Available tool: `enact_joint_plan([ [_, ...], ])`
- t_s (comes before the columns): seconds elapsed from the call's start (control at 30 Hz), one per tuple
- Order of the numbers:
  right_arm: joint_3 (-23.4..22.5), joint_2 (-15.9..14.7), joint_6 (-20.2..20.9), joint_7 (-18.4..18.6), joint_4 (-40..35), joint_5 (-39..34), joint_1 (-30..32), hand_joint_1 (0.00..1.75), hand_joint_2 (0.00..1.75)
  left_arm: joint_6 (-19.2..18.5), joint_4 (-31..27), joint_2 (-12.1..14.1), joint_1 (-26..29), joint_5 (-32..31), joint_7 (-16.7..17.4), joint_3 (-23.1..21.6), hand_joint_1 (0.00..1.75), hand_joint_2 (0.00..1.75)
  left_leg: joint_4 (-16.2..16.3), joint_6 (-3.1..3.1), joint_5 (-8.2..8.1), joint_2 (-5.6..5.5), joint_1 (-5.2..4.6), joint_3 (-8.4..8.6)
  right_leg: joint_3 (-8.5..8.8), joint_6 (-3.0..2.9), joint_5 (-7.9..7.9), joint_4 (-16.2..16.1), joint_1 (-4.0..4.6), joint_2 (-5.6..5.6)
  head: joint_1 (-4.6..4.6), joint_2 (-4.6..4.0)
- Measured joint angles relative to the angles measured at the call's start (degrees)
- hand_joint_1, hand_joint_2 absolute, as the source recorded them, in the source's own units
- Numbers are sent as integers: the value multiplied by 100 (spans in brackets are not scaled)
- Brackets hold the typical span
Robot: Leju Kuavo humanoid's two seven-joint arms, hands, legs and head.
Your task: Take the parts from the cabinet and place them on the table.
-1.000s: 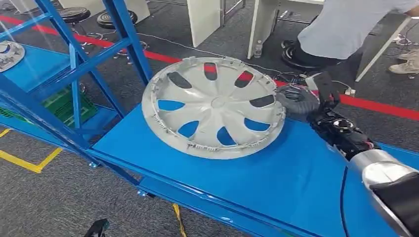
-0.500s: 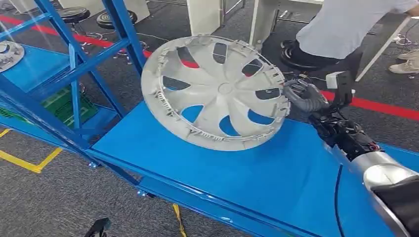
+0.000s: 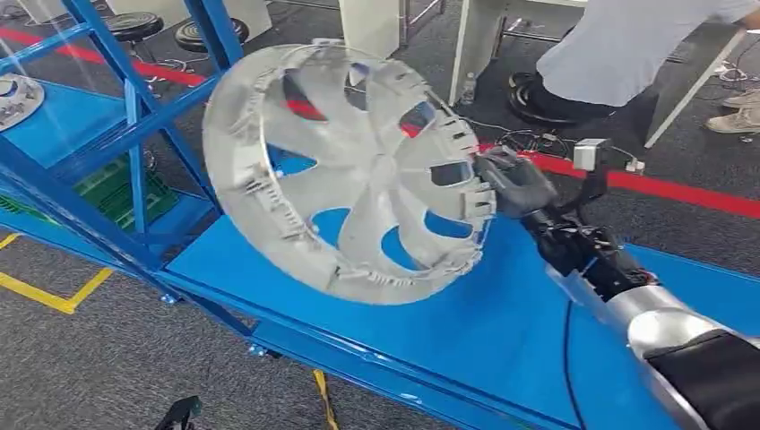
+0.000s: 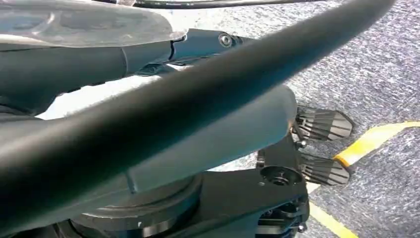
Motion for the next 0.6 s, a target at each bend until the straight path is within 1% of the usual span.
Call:
enact_joint_plan([
  [0.17, 13, 127, 86, 24, -217, -195, 77, 175, 175, 9, 0, -9, 17, 4, -9, 0, 0, 0, -2, -2, 2, -1, 0, -2, 0, 0, 0, 0, 0, -3, 2, 0],
  [0.3, 39, 225, 260, 70, -345, -450, 127, 175, 175, 18, 0, -11, 30, 20, -9, 2, 0, 0, 0, -2, 2, 0, 0, -3, 1, 1, 1, -1, -3, 0, 9, 0],
  [0.43, 92, 332, 407, 72, -438, -475, 187, 175, 175, 20, 0, -13, 51, 37, -11, 0, 0, 0, 0, -2, 2, -1, -1, -4, 1, 1, 0, -2, -3, -3, 13, 0],
  [0.47, 107, 376, 411, 68, -472, -481, 193, 175, 175, 20, 0, -13, 61, 44, -11, 0, 0, 0, -1, -2, 2, 0, -1, -3, -1, 0, 0, -2, -3, 1, 24, 0],
  [0.53, 125, 424, 396, 72, -481, -494, 191, 175, 175, 20, 0, -15, 63, 63, -13, 0, 0, 0, -1, -2, 2, 1, -1, -4, -3, 0, 1, -2, -2, 1, 0, 0],
  [0.6, 144, 468, 411, 70, -505, -512, 196, 175, 175, 26, 0, -17, 78, 79, -15, 0, 0, 0, -1, -2, 2, -1, -1, -5, -3, 0, 1, -2, -1, 0, 7, 0],
])
